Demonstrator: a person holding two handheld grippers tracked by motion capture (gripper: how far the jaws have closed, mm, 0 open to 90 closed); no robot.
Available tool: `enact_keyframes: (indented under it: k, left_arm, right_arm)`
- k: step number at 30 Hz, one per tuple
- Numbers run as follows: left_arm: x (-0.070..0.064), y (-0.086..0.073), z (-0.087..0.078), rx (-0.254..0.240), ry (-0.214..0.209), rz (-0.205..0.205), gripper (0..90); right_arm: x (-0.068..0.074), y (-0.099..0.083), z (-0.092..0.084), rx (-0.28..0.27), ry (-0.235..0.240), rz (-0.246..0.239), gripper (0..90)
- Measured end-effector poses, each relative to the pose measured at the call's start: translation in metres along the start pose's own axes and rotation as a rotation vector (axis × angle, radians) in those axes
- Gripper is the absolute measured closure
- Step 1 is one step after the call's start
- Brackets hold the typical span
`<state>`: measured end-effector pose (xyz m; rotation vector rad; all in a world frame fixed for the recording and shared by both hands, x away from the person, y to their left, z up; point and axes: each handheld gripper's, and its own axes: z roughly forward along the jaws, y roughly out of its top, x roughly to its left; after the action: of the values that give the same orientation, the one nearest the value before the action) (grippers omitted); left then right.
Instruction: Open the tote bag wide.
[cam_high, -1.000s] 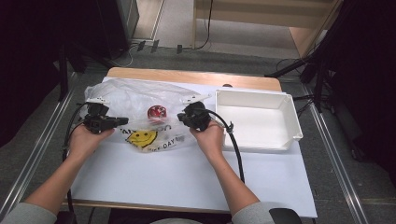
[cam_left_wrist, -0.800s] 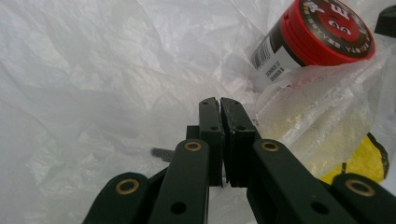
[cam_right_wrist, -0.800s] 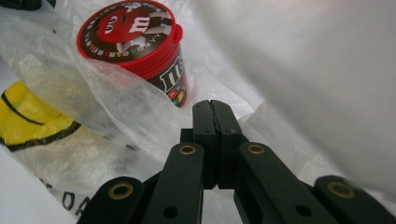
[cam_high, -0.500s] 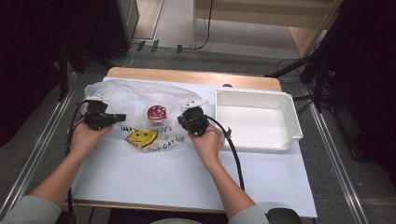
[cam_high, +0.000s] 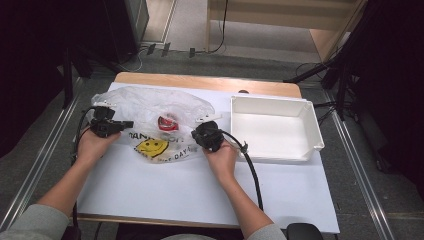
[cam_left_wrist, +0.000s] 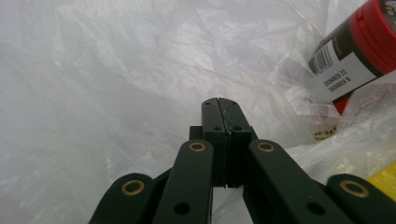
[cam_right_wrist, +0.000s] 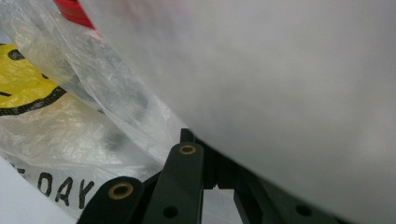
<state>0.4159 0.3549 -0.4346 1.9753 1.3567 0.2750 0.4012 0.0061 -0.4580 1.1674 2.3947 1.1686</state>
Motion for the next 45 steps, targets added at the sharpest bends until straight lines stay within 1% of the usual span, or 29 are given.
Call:
enact_keyframes:
  k: [2,4,6,8,9,11,14,18,20,24,28,33,35,36,37,38,39,41,44,45]
  left_arm:
    - [0.002,0.000,0.001,0.002,0.005,0.000,90.0]
    - [0.004,0.001,0.001,0.008,0.011,-0.009,90.0]
    - [0.008,0.001,0.001,0.007,0.022,-0.016,90.0]
    - [0.009,0.002,0.001,0.008,0.021,-0.017,90.0]
    - [0.010,0.002,0.002,0.014,0.031,-0.013,90.0]
    - [0.011,0.002,0.006,0.022,0.030,-0.021,90.0]
    - [0.010,0.002,0.009,0.029,0.032,-0.020,90.0]
    - [0.008,0.000,0.015,0.048,0.033,-0.007,90.0]
    - [0.008,0.000,0.016,0.045,0.032,-0.008,90.0]
    - [0.013,-0.001,0.017,0.053,0.052,-0.012,90.0]
    - [0.015,-0.002,0.017,0.048,0.053,-0.023,90.0]
    - [0.016,-0.002,0.017,0.044,0.060,-0.013,90.0]
    - [0.016,-0.002,0.017,0.039,0.073,-0.012,90.0]
    - [0.016,-0.002,0.017,0.039,0.073,-0.012,90.0]
    - [0.016,-0.002,0.017,0.037,0.086,-0.011,90.0]
    - [0.016,-0.002,0.017,0.037,0.086,-0.011,90.0]
    - [0.017,-0.002,0.016,0.036,0.093,-0.010,90.0]
    - [0.020,-0.002,0.016,0.029,0.100,-0.026,90.0]
    - [0.023,-0.002,0.014,0.028,0.107,-0.036,90.0]
    - [0.023,-0.003,0.014,0.028,0.108,-0.035,90.0]
  right_arm:
    - [0.000,0.000,0.000,0.000,-0.007,-0.007,90.0]
    - [0.000,-0.002,0.000,0.002,-0.015,-0.002,90.0]
    - [-0.002,-0.005,-0.001,-0.010,-0.020,0.004,90.0]
    - [-0.002,-0.007,0.000,-0.007,-0.022,0.011,90.0]
    - [-0.002,-0.010,0.001,0.006,-0.028,0.013,90.0]
    - [-0.003,-0.013,0.002,0.014,-0.028,0.013,90.0]
    - [-0.003,-0.015,0.002,0.018,-0.025,0.015,90.0]
    - [-0.002,-0.018,0.003,0.020,-0.024,0.009,90.0]
    - [-0.002,-0.019,0.003,0.025,-0.025,0.010,90.0]
    - [-0.001,-0.021,0.002,0.027,-0.026,0.000,90.0]
    - [0.000,-0.023,0.000,0.028,-0.029,-0.009,90.0]
    - [-0.001,-0.025,-0.003,0.031,-0.027,-0.011,90.0]
    - [-0.002,-0.027,-0.005,0.033,-0.029,-0.014,90.0]
    - [-0.002,-0.027,-0.005,0.033,-0.029,-0.014,90.0]
    - [-0.002,-0.029,-0.007,0.033,-0.030,-0.016,90.0]
    - [-0.002,-0.029,-0.007,0.033,-0.030,-0.016,90.0]
    - [-0.002,-0.029,-0.008,0.038,-0.033,-0.011,90.0]
    - [-0.004,-0.032,-0.012,0.037,-0.039,-0.012,90.0]
    - [-0.005,-0.035,-0.016,0.040,-0.044,-0.006,90.0]
    - [-0.006,-0.037,-0.018,0.040,-0.041,-0.014,90.0]
